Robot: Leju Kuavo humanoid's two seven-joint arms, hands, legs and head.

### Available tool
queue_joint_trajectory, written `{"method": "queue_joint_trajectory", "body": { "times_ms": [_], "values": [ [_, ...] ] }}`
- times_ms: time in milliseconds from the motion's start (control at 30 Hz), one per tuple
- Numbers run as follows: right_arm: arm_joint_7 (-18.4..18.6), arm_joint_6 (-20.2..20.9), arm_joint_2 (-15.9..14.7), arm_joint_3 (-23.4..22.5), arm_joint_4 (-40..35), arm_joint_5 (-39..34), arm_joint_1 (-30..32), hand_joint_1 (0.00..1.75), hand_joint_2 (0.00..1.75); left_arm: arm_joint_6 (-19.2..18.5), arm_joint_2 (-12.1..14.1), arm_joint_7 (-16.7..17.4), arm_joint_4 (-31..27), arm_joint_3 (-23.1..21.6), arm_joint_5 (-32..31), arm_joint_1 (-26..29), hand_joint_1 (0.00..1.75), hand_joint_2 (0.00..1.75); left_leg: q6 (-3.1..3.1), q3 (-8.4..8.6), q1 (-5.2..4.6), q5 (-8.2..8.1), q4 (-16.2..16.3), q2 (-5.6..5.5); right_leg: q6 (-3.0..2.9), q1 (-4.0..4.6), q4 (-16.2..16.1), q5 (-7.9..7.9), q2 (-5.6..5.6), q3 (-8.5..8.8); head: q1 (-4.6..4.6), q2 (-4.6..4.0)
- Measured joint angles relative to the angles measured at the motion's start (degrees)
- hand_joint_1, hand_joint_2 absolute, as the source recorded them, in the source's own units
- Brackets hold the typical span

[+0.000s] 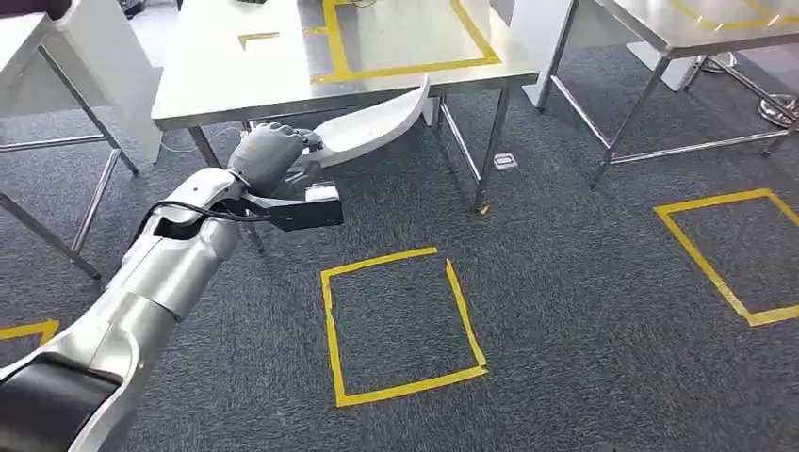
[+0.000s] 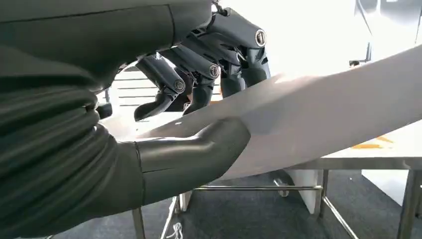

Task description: Take the parts from the cabinet and place them on the table.

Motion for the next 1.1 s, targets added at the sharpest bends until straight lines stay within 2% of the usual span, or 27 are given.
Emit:
{"method": "queue_joint_trajectory", "body": {
  "times_ms": [100, 133, 167, 200, 267, 300, 333, 367, 433, 467, 500, 533, 567, 600, 667, 700, 767, 800, 833, 867, 900, 967, 1000, 1033, 1067, 1100],
  "values": [
    [0.0, 0.0, 0.0, 0.0, 0.0, 0.0, 0.1, 0.0, 0.0, -0.2, 0.0, 0.0, 0.1, 0.0, 0.0, -0.2, 1.75, 1.75, -0.87, 0.55, 0.05, -0.34, -0.6, 0.05, -0.95, 0.06, -0.1, -0.5, 0.07, 0.15, 0.04, 0.0],
    [0.0, 0.0, 0.1, 0.0, 0.0, 0.0, 0.0, 0.0, 0.0, -0.2, 0.0, 0.0, 0.1, 0.0, 0.0, -0.3, 1.75, 1.75, -1.35, 0.5, 0.14, -0.72, -0.3, 0.13, -1.38, -0.35, -0.4, -0.54, 0.0, 0.82, 0.02, 0.0],
    [0.0, 0.0, 0.1, 0.0, 0.0, 0.0, 0.1, 0.0, 0.0, -0.2, 0.1, 0.0, 0.1, 0.0, 0.0, -0.5, 1.75, 1.75, -1.71, -0.05, 0.18, -1.38, 1.5, 0.22, -1.86, -0.4, -0.5, -0.89, 0.01, 1.33, -0.24, 0.0],
    [0.0, -0.1, 0.1, 0.0, 0.0, 0.0, 0.0, 0.0, 0.0, -0.2, 0.1, -0.1, 0.2, 0.0, 0.1, -0.7, 1.75, 1.75, -2.01, -1.91, 0.3, -2.85, 5.0, 0.25, -2.2, -0.4, -0.5, -1.17, -0.02, 1.68, -0.33, 0.0],
    [0.0, -0.1, 0.1, 0.0, 0.0, 0.0, 0.0, 0.0, 0.0, -0.2, 0.2, -0.2, 0.5, 0.0, 0.1, -0.6, 1.75, 1.75, -2.44, -7.38, 0.58, -5.91, 14.1, 0.3, -2.26, -0.4, -0.5, -1.96, -0.01, 2.4, -0.28, 0.0],
    [0.0, -0.1, 0.1, 0.0, 0.0, 0.0, 0.0, 0.0, 0.0, -0.2, 0.2, -0.2, 0.7, 0.0, 0.1, -0.3, 1.75, 1.75, -2.51, -9.62, 0.71, -6.06, 17.1, 0.32, -2.23, -0.41, -0.5, -2.34, 0.04, 2.84, -0.35, 0.0],
    [0.0, -0.1, 0.1, 0.0, 0.0, 0.0, 0.1, 0.0, 0.0, -0.3, 0.3, -0.3, 0.8, 0.0, 0.1, -0.2, 1.75, 1.75, -2.51, -10.47, 0.83, -4.62, 17.1, 0.32, -2.16, -0.43, -0.5, -2.76, 0.13, 3.39, -0.33, 0.0],
    [0.0, -0.1, 0.1, 0.0, 0.0, 0.0, 0.2, 0.0, 0.0, -0.2, 0.3, -0.3, 1.0, 0.0, 0.1, -0.2, 1.75, 1.75, -2.41, -9.84, 0.85, -1.96, 14.5, 0.35, -2.04, -0.43, -0.5, -3.23, 0.24, 4.08, -0.33, 0.0],
    [0.0, -0.1, 0.2, 0.0, 0.0, 0.0, 0.1, 0.0, 0.0, -0.2, 0.5, -0.3, 1.0, 0.0, 0.1, -0.4, 1.75, 1.75, -1.79, -6.05, 0.8, 4.82, 4.5, 0.36, -1.71, -0.43, -0.5, -4.3, 0.29, 5.64, -0.35, 0.0],
    [0.0, -0.1, 0.2, 0.0, 0.0, 0.0, 0.2, 0.0, 0.0, -0.2, 0.7, -0.3, 1.0, 0.0, 0.1, -0.5, 1.75, 1.75, -1.4, -4.88, 0.68, 6.14, 0.6, 0.45, -1.46, -0.48, -0.6, -4.81, 0.3, 5.87, -0.33, 0.0],
    [0.0, -0.2, 0.3, 0.0, 0.0, 0.0, 0.0, 0.0, 0.0, -0.2, 0.7, -0.3, 1.1, 0.0, 0.1, -0.7, 1.75, 1.75, -1.16, -3.43, 0.22, 4.94, -0.3, 0.43, -0.87, -0.14, -0.5, -5.22, 0.33, 6.11, -0.31, 0.0],
    [0.0, -0.2, 0.3, 0.0, 0.0, 0.0, 0.0, 0.0, 0.0, -0.2, 0.6, -0.3, 1.1, 0.0, 0.1, -0.8, 1.75, 1.75, -0.75, -3.43, 0.22, 4.27, -0.5, 0.4, -0.52, -0.38, -1.0, -5.27, 0.24, 6.12, -0.17, 0.0],
    [0.0, -0.2, 0.3, 0.0, 0.0, 0.0, 0.0, 0.0, 0.0, -0.2, 0.6, -0.3, 1.1, 0.0, 0.1, -0.7, 1.75, 1.75, -0.51, -3.44, 0.15, 4.14, -1.1, 0.23, -0.15, -0.36, -0.6, -4.89, 0.17, 6.55, -0.17, 0.0],
    [0.0, -0.2, 0.3, 0.0, 0.0, 0.0, 0.0, 0.0, 0.0, -0.2, 0.6, -0.3, 1.1, -0.1, 0.1, -0.7, 1.75, 1.75, -0.02, -3.14, 0.11, 3.77, -1.2, 0.21, 0.21, -0.34, -0.6, -4.77, 0.16, 6.73, -0.06, 0.0],
    [0.0, -0.2, 0.3, 0.0, 0.0, 0.0, 0.0, 0.0, 0.0, -0.1, 0.7, -0.3, 1.0, -0.1, 0.2, -0.9, 1.75, 1.75, 0.66, -1.58, 0.54, 3.43, -1.7, 0.1, 0.49, -0.46, 1.2, -5.4, 0.11, 6.31, 0.0, 0.02],
    [0.0, -0.2, 0.4, 0.0, 0.0, 0.0, -0.1, 0.0, 0.0, 0.0, 0.7, -0.4, 1.0, -0.1, 0.3, -1.1, 1.75, 1.75, 1.06, -1.25, 0.56, 3.11, -1.7, 0.1, 0.51, -0.46, 4.6, -6.35, 0.12, 4.26, 0.13, 0.0],
    [-0.1, -0.2, 0.3, 0.0, 0.0, 0.0, -0.1, 0.0, 0.0, 0.0, 0.6, -0.3, 1.1, -0.1, 0.3, -1.0, 1.75, 1.75, 1.26, -0.68, 0.45, 2.37, -1.6, 0.0, 0.7, -0.39, 12.9, -9.44, 0.13, -1.4, 0.2, 0.0],
    [-0.1, -0.2, 0.3, 0.0, 0.0, 0.0, 0.0, 0.0, 0.0, 0.0, 0.6, -0.3, 1.1, -0.1, 0.3, -0.7, 1.75, 1.75, 1.26, -0.29, 0.39, 1.93, -1.6, -0.03, 0.85, -0.31, 15.9, -10.57, 0.13, -3.94, 0.2, 0.02],
    [0.0, -0.2, 0.3, 0.0, 0.0, -0.1, 0.1, 0.0, 0.0, 0.0, 0.6, -0.3, 1.1, -0.1, 0.3, -0.6, 1.75, 1.75, 1.2, 0.16, 0.38, 1.47, -1.5, -0.09, 0.95, -0.29, 16.4, -10.14, 0.12, -5.25, 0.22, 0.0],
    [0.0, -0.2, 0.3, 0.0, 0.0, -0.1, 0.2, 0.0, 0.0, 0.0, 0.6, -0.3, 1.1, -0.1, 0.3, -0.5, 1.75, 1.75, 1.12, 0.74, 0.38, 0.98, -1.4, -0.15, 1.04, -0.29, 14.5, -8.42, 0.12, -5.34, 0.2, 0.0],
    [0.0, -0.2, 0.3, 0.0, 0.0, -0.1, 0.2, 0.0, 0.0, 0.0, 0.6, -0.3, 1.1, -0.1, 0.3, -0.5, 1.75, 1.75, 0.98, 1.42, 0.4, 0.37, -1.3, -0.15, 1.02, -0.3, 10.5, -5.39, 0.1, -4.4, 0.22, 0.0],
    [0.0, -0.2, 0.3, 0.0, 0.0, -0.1, 0.2, 0.0, 0.0, 0.0, 0.5, -0.3, 1.1, -0.1, 0.3, -0.6, 1.75, 1.75, 0.41, 2.77, 0.45, -1.07, -1.1, -0.07, 0.73, -0.3, 0.6, 2.15, 0.02, -1.32, 0.2, 0.0],
    [0.0, -0.2, 0.3, 0.0, 0.0, -0.1, 0.3, 0.0, 0.0, 0.0, 0.5, -0.3, 1.2, -0.1, 0.3, -0.6, 1.75, 1.75, 0.06, 3.17, 0.2, -1.59, -0.7, -0.2, 0.29, 0.13, -0.4, 0.38, -0.01, -1.37, 0.18, 0.0],
    [0.0, -0.2, 0.3, 0.0, 0.0, 0.0, 0.1, 0.0, 0.0, 0.0, 0.5, -0.4, 1.2, -0.1, 0.3, -0.8, 1.75, 1.75, -0.32, 2.81, 0.09, -1.83, -1.0, -0.22, -0.3, 0.16, -0.2, -0.41, -0.05, -0.91, 0.18, 0.0],
    [0.0, -0.3, 0.3, 0.0, 0.0, -0.1, 0.2, 0.0, 0.0, 0.0, 0.5, -0.4, 1.2, -0.1, 0.3, -0.7, 1.75, 1.75, -0.72, 3.05, 0.08, -2.06, -0.9, -0.21, -0.67, 0.21, -0.4, 0.81, 0.04, -0.93, 0.22, 0.0],
    [0.0, -0.3, 0.3, 0.0, 0.0, -0.1, 0.2, 0.0, 0.0, 0.0, 0.5, -0.4, 1.2, -0.1, 0.3, -0.7, 1.75, 1.75, -0.95, 3.5, 0.06, -2.04, -0.8, -0.28, -1.12, 0.06, -0.4, 0.47, -0.05, -0.78, 0.15, 0.0]
  ]
}}
